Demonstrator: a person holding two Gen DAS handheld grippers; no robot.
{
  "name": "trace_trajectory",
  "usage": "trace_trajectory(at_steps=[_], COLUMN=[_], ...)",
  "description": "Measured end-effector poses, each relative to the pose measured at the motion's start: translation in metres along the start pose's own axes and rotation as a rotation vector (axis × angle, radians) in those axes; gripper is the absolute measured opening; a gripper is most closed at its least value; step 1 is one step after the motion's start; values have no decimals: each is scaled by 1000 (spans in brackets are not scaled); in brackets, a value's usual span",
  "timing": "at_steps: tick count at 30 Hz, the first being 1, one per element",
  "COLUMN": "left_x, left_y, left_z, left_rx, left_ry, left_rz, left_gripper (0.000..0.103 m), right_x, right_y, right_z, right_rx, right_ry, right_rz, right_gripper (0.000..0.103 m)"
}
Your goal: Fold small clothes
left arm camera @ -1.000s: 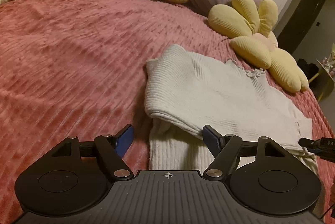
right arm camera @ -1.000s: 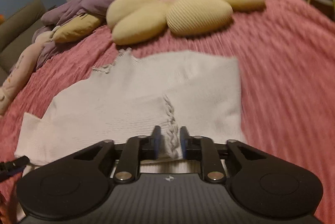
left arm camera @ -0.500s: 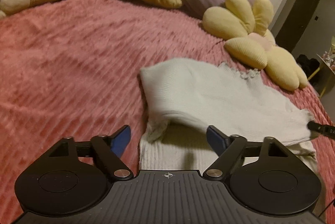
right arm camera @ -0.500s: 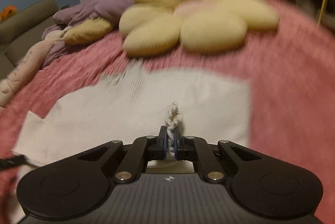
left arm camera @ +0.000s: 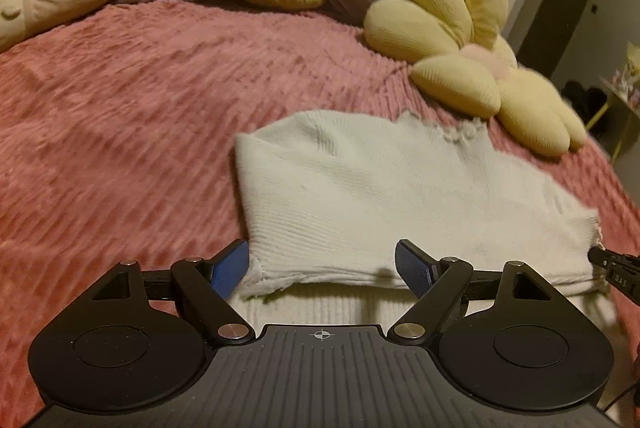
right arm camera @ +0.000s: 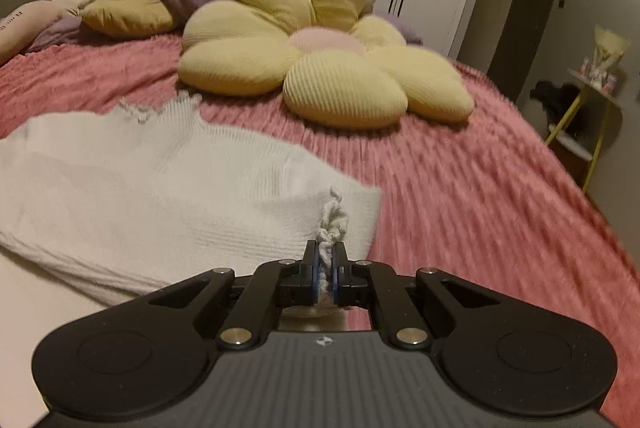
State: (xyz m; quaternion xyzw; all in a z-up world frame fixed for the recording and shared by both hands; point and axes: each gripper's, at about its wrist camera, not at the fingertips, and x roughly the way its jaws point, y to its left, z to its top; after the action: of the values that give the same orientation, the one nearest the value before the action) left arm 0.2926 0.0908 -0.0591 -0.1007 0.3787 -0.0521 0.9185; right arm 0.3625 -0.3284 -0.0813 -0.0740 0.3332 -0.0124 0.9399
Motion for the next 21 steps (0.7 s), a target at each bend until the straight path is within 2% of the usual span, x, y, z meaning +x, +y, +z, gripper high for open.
trace_trajectory(at_steps=[3,4,6,9,11,13,14,16,18,21], left_x=[22,22,13,-7,-15,-13,-9,8,26,48], left_y=[-1,2,3,2,-7,-21,-30,-44,-52,-57], left_z=[-5,-7,-5,0,6,13,15,18,15,11], left_rx=[40,37,18,-48,-68,-40,-18,20,12,-11], left_ry=[83,76,62,-18,-69,-92,-90,-61,-36,-20], left_rz=[34,30,29,-26,-35,-48,-44,-47,-8,-8], left_gripper=[88,88,86,86,87,88,89,90,89,89], right_x=[14,14,11,-9,-26,-33,-33,-26,-16,-3], right_y=[-3,-4,-8,-24,-19,-2,7,29,49,74], right_z=[-12,-13,-11,-9,-8,-2,2,9,14,16], right_rx=[-6,-11,21,147,155,127,112,63,21,-2], right_ry=[36,27,31,6,-54,-86,-89,-84,-72,-61], right_rz=[-9,-22,-78,-37,1,61,96,149,174,236], right_gripper=[9,26,45,45,45,44,44,35,31,25])
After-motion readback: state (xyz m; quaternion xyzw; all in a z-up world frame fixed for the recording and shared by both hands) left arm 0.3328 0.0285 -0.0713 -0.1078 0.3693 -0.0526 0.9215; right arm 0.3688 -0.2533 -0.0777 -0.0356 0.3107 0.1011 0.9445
